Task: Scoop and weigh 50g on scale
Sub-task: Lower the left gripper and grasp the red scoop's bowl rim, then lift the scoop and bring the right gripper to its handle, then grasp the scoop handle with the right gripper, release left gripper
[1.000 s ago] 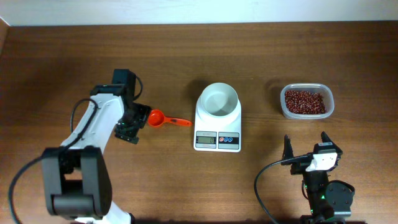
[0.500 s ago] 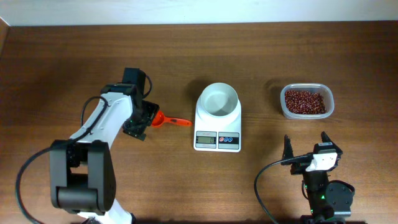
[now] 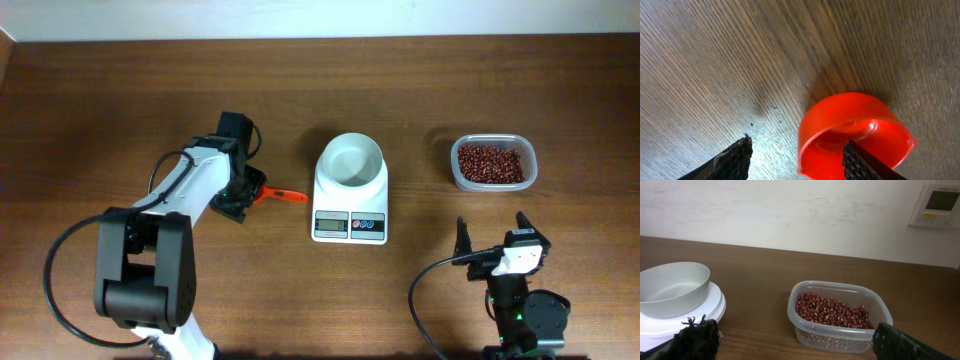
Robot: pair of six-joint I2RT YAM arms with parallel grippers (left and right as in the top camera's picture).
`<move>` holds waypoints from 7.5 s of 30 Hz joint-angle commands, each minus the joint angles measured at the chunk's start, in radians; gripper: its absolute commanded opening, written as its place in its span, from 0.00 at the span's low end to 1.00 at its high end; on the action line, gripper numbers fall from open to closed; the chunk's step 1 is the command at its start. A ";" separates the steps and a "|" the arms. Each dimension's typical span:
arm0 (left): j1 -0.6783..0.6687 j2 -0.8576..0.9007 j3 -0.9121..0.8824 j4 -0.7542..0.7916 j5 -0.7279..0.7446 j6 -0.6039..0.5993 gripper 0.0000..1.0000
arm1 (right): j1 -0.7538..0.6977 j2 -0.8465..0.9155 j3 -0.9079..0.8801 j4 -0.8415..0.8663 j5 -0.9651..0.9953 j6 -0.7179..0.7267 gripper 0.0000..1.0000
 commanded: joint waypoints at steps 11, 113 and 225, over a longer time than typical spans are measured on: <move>0.002 0.039 0.011 0.023 -0.034 -0.010 0.50 | -0.002 -0.008 -0.009 0.000 -0.002 -0.003 0.99; 0.013 -0.272 0.074 -0.396 0.164 0.079 0.00 | -0.001 0.698 0.388 -0.226 -0.956 0.707 0.99; -0.346 -0.519 0.011 -0.437 0.105 -0.255 0.67 | 0.673 1.173 0.388 0.546 -0.517 1.058 0.04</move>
